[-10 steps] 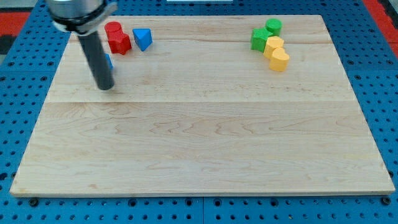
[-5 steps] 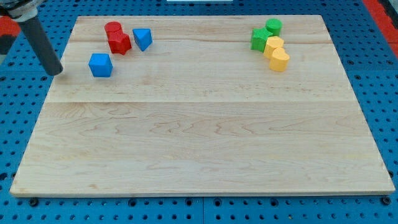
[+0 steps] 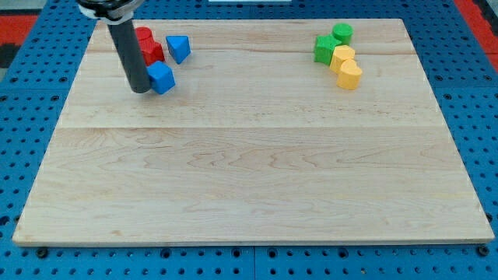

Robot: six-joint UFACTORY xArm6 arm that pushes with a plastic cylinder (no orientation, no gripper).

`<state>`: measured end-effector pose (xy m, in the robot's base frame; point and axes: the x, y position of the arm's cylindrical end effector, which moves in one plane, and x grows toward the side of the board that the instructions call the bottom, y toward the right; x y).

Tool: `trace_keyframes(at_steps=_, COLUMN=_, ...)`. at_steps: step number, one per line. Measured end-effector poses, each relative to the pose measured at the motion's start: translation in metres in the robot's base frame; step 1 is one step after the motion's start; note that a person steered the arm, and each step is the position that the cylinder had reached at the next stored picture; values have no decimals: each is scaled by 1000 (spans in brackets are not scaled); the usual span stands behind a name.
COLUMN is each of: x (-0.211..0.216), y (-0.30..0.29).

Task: Place the blue cube in between the blue triangle amd red star

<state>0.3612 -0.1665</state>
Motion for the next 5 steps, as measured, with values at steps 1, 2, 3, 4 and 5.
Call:
trace_keyframes(at_steps=1, x=8, y=2)
trace_keyframes(at_steps=2, x=18, y=11)
trace_keyframes(at_steps=3, x=7, y=37)
trace_keyframes(at_steps=4, x=-29, y=22)
trace_keyframes(at_steps=5, x=-47, y=15)
